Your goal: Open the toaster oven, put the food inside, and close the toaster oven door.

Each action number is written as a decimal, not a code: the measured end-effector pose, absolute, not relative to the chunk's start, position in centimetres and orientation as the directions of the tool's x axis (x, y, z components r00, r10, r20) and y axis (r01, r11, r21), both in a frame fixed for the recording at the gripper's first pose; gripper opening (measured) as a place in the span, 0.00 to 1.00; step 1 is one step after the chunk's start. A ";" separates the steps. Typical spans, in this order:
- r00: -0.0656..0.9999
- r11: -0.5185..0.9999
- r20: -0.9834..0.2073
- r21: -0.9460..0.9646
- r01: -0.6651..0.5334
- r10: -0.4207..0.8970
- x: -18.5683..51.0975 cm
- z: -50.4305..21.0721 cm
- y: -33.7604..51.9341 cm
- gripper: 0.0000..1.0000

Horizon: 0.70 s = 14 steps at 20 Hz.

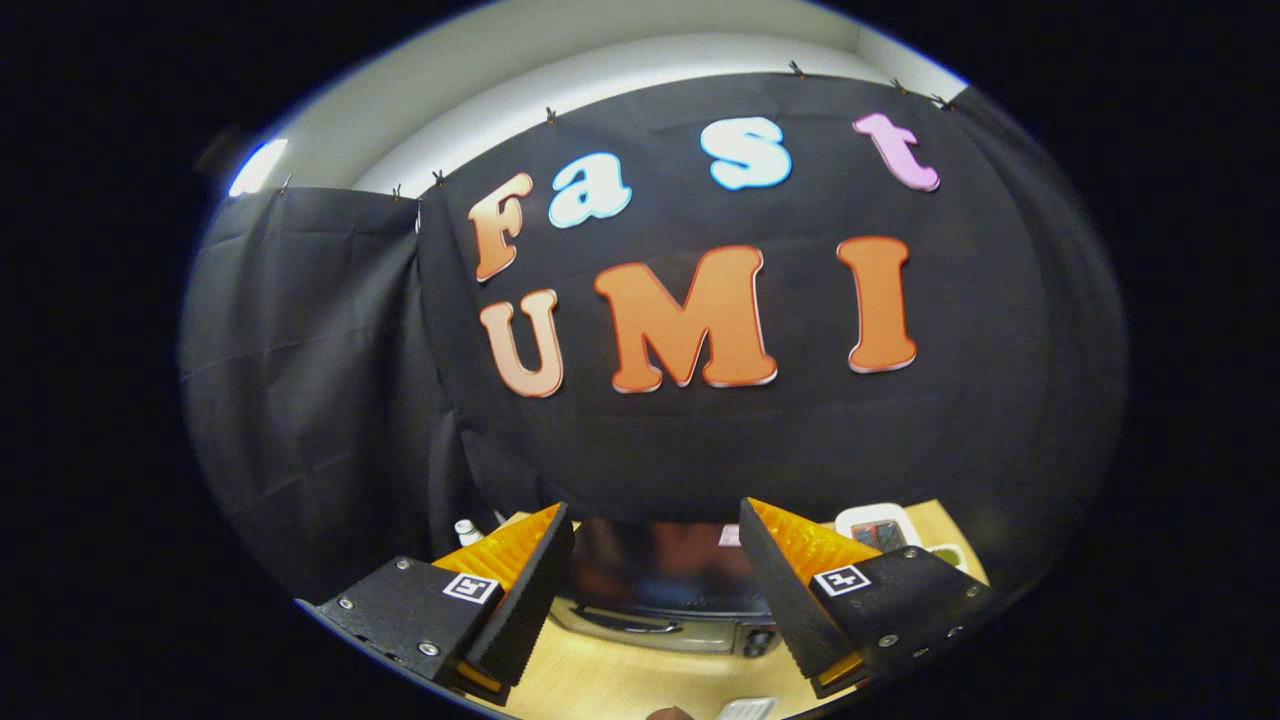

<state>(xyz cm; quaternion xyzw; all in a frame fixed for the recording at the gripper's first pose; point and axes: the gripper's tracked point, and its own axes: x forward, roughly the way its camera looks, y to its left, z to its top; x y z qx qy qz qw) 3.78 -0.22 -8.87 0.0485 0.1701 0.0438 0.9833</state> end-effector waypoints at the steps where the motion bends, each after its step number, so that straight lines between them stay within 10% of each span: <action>1: 0.950 0.995 -0.300 0.080 -0.061 0.082 3.9 -7.1 -1.1 0.98; 14: 0.996 0.999 -0.083 0.007 -0.031 0.031 3.1 6.0 -4.9 0.98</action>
